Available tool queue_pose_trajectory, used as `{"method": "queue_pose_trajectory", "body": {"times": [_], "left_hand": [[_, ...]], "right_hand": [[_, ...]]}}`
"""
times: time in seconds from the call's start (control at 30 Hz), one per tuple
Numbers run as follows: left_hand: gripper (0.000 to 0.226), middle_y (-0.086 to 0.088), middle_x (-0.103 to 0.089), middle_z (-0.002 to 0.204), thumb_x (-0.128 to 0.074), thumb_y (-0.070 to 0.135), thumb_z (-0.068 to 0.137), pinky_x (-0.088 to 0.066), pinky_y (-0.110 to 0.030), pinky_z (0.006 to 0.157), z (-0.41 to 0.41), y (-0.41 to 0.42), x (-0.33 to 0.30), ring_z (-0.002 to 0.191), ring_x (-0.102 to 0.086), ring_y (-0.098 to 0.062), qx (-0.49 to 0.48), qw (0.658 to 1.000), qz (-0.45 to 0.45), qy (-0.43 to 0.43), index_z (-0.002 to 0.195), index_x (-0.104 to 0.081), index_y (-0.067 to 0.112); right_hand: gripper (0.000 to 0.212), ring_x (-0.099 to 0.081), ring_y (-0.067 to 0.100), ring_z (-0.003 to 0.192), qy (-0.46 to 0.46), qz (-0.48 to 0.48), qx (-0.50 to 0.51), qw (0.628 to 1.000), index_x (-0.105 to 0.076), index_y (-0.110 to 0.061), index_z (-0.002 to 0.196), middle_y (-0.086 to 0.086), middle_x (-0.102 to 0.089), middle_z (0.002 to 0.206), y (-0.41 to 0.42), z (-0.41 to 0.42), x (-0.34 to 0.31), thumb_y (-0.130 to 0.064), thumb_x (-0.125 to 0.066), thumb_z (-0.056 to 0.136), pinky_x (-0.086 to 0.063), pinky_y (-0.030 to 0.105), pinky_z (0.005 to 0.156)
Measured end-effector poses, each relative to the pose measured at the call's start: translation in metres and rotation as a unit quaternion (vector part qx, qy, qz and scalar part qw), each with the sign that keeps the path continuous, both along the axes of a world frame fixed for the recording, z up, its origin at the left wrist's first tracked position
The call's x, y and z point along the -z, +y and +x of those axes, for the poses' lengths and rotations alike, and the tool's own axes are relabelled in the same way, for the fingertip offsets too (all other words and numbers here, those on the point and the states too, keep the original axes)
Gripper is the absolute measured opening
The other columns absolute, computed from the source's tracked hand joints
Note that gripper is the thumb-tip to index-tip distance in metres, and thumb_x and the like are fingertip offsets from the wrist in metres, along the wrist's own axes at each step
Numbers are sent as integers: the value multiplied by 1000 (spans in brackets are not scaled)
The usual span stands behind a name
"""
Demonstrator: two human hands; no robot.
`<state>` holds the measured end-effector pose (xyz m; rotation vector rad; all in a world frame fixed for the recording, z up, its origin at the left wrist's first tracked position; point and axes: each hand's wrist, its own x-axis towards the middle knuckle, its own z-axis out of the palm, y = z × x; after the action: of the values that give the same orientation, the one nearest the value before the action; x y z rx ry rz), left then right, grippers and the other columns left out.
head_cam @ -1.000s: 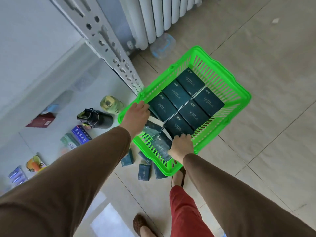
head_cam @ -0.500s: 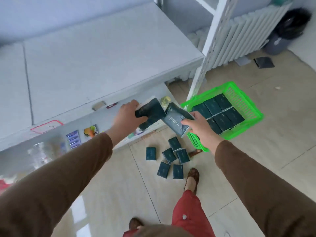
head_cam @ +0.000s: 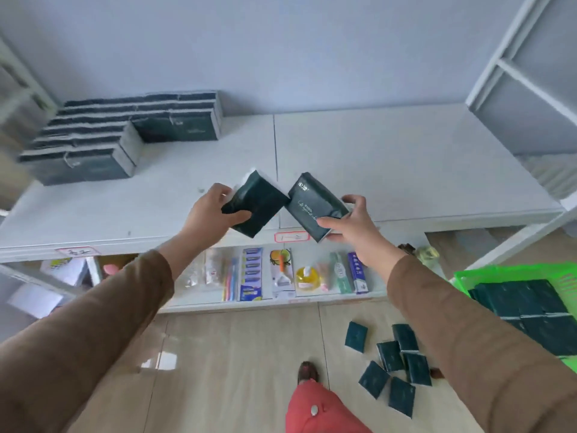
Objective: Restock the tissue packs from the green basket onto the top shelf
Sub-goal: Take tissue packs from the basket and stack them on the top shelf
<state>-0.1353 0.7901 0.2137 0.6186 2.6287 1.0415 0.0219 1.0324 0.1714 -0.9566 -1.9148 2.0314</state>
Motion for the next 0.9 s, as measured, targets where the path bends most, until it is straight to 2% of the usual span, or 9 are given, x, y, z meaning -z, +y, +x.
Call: {"method": "queue_pose_trajectory", "body": {"times": [0.07,0.13,0.2,0.27,0.37,0.47,0.53,0.67,0.9], "left_hand": [[45,2,-63,104,-78,32,79,-47,-33,70,-36,-17,-3,88,-60,-17,-18,1000,-11,3,112,-51,19],[44,1,-62,106,-78,28,80,-44,-29,65,-74,-31,-6,90,-58,-20,-30,999,-30,12,113,-52,17],[43,-1,-61,108,-79,24,79,-42,-27,62,-114,-41,-10,90,-56,-22,-45,997,-53,27,113,-53,15],[47,-5,-58,114,-80,25,78,-43,-32,73,-156,-51,-14,99,-53,-24,-51,993,-90,57,117,-56,15],[55,-7,-52,123,-80,36,77,-40,-41,94,-217,-62,-18,114,-40,-29,-52,971,-181,145,125,-60,19],[53,-6,-56,121,-80,36,77,-40,-43,95,-266,-69,-19,114,-41,-30,-52,959,-201,191,124,-62,21],[52,-3,-56,118,-80,35,77,-41,-44,96,-297,-73,-15,114,-43,-28,-41,954,-205,215,123,-62,23],[55,-2,-56,123,-78,35,79,-38,-45,101,-351,-74,-1,119,-44,-26,4,945,-225,236,128,-57,24],[61,-4,-59,118,-79,38,77,-42,-46,98,-413,-86,15,113,-49,-29,67,921,-259,284,127,-49,19]], "right_hand": [[77,-64,22,94,-3,20,-15,1000,-35,-22,124,8,-54,100,-7,-43,1,-9,-87,69,-59,38,84],[72,-64,24,99,4,24,-26,999,-41,-22,113,10,-60,106,-13,-86,2,-17,-89,60,-54,41,91],[69,-63,27,95,12,34,-36,999,-49,-11,103,15,-64,105,-17,-132,2,-26,-87,48,-49,41,85],[71,-66,29,94,13,48,-47,998,-51,0,104,20,-67,104,-21,-177,1,-28,-84,48,-51,42,83],[43,-68,33,100,20,69,-76,995,-54,-19,91,19,-68,106,-30,-238,-2,-24,-83,59,-54,43,79],[39,-68,29,102,26,94,-92,991,-47,-34,78,13,-68,106,-38,-291,1,-31,-83,63,-47,36,72],[38,-66,23,99,23,109,-92,989,-50,-32,86,6,-67,106,-44,-320,6,-31,-83,68,-46,35,76],[39,-53,15,78,6,132,-81,988,-51,-10,108,-2,-55,92,-54,-358,18,-18,-78,81,-41,28,68],[39,-63,25,95,-29,149,-65,986,-49,-22,119,4,-60,119,-79,-409,35,-22,-72,88,-51,33,81]]}}
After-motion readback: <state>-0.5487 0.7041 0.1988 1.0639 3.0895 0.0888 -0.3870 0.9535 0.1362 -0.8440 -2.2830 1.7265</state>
